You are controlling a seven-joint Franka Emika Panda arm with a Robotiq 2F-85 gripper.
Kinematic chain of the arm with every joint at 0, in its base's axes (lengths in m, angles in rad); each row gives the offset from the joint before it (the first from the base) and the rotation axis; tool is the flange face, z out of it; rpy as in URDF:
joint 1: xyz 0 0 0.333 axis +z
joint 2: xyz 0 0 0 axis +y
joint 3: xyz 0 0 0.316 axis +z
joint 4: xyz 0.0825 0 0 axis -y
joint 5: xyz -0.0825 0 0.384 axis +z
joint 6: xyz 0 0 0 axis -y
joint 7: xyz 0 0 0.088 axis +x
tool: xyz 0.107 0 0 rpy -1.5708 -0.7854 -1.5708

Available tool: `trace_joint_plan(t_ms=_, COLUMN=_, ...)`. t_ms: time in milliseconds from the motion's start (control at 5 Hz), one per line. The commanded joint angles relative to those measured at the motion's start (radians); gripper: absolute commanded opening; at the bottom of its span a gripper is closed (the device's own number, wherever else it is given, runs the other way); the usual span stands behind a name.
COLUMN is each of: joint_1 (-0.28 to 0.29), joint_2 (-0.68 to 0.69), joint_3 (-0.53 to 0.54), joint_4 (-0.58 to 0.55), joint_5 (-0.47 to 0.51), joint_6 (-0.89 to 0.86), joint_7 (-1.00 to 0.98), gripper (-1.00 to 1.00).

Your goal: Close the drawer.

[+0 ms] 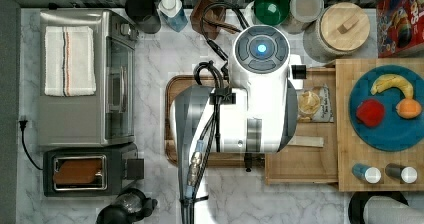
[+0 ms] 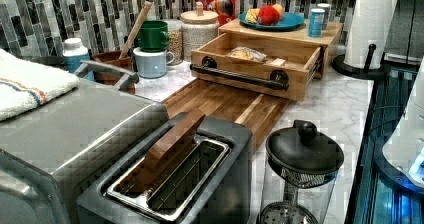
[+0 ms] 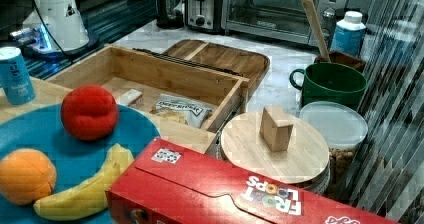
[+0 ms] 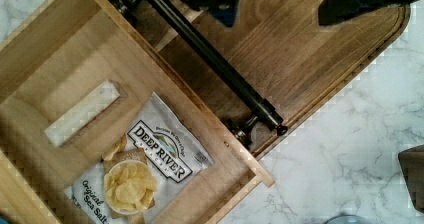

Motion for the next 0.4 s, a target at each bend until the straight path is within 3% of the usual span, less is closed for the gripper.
trace_joint_plan(t_ms=200, joint_1=-0.008, joint_2=0.0, joint_3=0.009, joint_4=-0.005, joint_5=-0.001, joint_6=0.001, joint_7=-0.001, gripper=-1.0)
trace_joint_plan(t_ms=400, joint_1=-0.007, joint_2=0.0, joint_3=0.009, joint_4=-0.007, joint_5=-0.028, joint_6=-0.003, joint_7=-0.019, gripper=1.0)
